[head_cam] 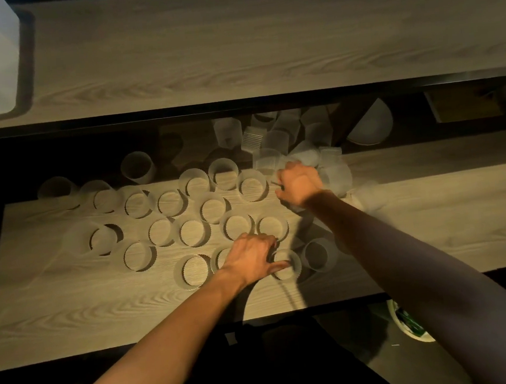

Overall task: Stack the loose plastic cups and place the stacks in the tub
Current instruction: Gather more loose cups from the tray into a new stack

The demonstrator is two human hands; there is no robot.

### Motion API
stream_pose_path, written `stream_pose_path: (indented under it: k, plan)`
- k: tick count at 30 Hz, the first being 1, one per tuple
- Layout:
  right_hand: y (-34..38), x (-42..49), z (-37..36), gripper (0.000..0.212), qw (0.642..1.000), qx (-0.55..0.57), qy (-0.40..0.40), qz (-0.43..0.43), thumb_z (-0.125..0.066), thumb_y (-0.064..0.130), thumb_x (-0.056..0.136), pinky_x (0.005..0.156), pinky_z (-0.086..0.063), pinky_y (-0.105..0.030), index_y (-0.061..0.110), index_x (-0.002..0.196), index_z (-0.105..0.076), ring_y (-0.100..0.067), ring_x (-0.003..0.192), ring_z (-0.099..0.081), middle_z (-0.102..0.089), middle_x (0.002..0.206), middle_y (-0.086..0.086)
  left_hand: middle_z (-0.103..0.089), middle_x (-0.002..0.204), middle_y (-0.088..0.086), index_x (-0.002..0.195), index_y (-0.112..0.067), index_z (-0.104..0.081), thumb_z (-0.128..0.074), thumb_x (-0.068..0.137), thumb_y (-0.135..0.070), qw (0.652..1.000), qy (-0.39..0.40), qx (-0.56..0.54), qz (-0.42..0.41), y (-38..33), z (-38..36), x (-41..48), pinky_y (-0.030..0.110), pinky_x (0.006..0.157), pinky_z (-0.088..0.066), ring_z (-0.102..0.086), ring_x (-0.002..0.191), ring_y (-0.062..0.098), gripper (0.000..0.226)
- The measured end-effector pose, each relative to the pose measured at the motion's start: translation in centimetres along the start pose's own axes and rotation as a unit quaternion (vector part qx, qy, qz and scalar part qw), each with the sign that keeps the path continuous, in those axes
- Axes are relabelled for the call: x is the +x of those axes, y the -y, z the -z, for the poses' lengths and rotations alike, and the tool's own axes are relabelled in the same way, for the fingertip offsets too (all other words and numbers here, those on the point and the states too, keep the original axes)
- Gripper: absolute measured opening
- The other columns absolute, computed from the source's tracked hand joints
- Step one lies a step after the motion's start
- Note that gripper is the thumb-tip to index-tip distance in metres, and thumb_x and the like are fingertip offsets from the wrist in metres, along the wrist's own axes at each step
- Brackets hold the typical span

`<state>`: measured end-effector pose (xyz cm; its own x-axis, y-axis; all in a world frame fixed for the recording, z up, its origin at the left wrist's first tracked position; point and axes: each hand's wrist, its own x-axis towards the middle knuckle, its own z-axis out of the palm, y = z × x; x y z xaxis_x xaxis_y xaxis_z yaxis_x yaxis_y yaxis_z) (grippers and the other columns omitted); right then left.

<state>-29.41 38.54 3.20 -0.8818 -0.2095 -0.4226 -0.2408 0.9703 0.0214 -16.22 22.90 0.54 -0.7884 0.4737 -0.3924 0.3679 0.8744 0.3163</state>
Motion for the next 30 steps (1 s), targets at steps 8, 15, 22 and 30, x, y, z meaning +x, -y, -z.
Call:
stream_pose_path:
  k: [8, 15, 22, 30]
  plan:
    - [0.1, -0.5, -2.2, 0.068, 0.995, 0.033, 0.047, -0.083, -0.071, 0.009, 0.084, 0.104, -0.048, -0.048, 0.013, 0.145, -0.040, -0.037, 0.130, -0.046, -0.039, 0.145, -0.017, -0.069, 0.100, 0.009, 0.112, -0.016, -0.059, -0.050, 0.100, -0.029, 0.999, 0.013, -0.019, 0.026, 0.4, -0.2, -0.1, 0.036, 0.079, -0.051, -0.066, 0.088, 0.029, 0.020]
    - [-0.2, 0.0, -2.1, 0.026, 0.989, 0.140, -0.009, -0.038, -0.053, 0.003, 0.092, 0.085, -0.047, -0.035, 0.016, 0.112, -0.063, -0.028, 0.105, -0.060, -0.062, 0.115, -0.009, -0.069, 0.105, 0.006, 0.118, -0.018, -0.055, -0.051, 0.101, -0.032, 0.998, -0.025, -0.025, 0.056, 2.5, 0.1, -0.9, 0.032, 0.077, -0.045, -0.065, 0.089, 0.028, 0.022]
    - [-0.5, 0.1, -4.2, 0.025, 0.911, 0.407, -0.053, -0.037, -0.049, 0.002, 0.097, 0.075, -0.051, -0.027, 0.018, 0.103, -0.068, -0.015, 0.086, -0.060, -0.064, 0.096, 0.002, -0.068, 0.098, 0.004, 0.113, -0.019, -0.057, -0.048, 0.102, -0.042, 0.998, -0.041, 0.020, 0.048, 2.6, -0.3, -1.2, 0.036, 0.091, -0.047, -0.062, 0.084, 0.024, 0.026]
    - [0.2, -0.2, -4.8, 0.023, 0.862, 0.505, -0.038, -0.033, -0.055, -0.001, 0.096, 0.076, -0.051, -0.019, 0.017, 0.103, -0.069, -0.011, 0.090, -0.062, -0.065, 0.101, 0.002, -0.063, 0.111, 0.000, 0.115, -0.018, -0.060, -0.050, 0.101, -0.038, 0.994, -0.111, -0.020, 0.002, 3.3, -0.9, -2.2, 0.034, 0.091, -0.046, -0.063, 0.093, 0.022, 0.027]
